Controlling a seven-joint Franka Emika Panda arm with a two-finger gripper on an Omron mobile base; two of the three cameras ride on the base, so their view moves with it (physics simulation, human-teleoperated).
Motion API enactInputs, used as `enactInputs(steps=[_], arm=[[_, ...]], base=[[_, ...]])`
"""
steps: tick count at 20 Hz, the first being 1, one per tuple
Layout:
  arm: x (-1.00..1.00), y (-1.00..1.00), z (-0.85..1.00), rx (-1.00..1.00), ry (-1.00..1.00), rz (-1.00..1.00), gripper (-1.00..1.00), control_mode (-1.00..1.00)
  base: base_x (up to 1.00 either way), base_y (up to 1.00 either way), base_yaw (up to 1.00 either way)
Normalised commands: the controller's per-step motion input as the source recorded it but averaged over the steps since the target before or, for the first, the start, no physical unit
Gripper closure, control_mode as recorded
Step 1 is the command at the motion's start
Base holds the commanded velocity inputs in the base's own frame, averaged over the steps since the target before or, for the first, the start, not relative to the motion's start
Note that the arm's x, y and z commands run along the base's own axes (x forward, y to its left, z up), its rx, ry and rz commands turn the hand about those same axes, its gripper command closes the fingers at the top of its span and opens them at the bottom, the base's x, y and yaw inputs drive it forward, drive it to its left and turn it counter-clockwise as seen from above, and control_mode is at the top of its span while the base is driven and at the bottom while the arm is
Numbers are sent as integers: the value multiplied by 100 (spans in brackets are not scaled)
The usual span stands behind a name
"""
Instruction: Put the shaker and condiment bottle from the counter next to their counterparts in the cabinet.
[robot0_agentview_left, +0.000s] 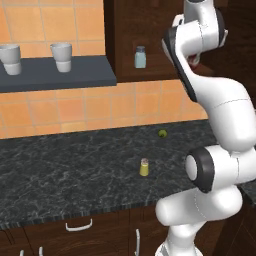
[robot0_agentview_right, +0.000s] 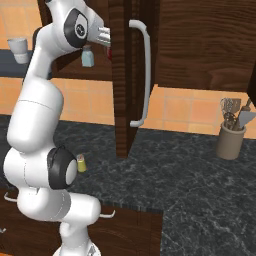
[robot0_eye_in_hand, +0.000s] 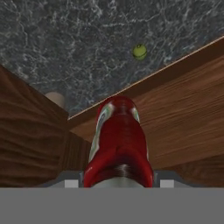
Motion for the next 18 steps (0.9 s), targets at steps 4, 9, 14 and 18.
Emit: enactInputs(steps=[4,9,14,18], arm=[[10,-4,-10,0,0,6,100,-100],[19,-4,-5,0,0,6,100,-100],[21,-1,-2,0,0,7,100,-100],[26,0,0,0,0,6,100,-100]], base=[[0,0,0],[0,0,0],[0,0,0],[0,0,0]])
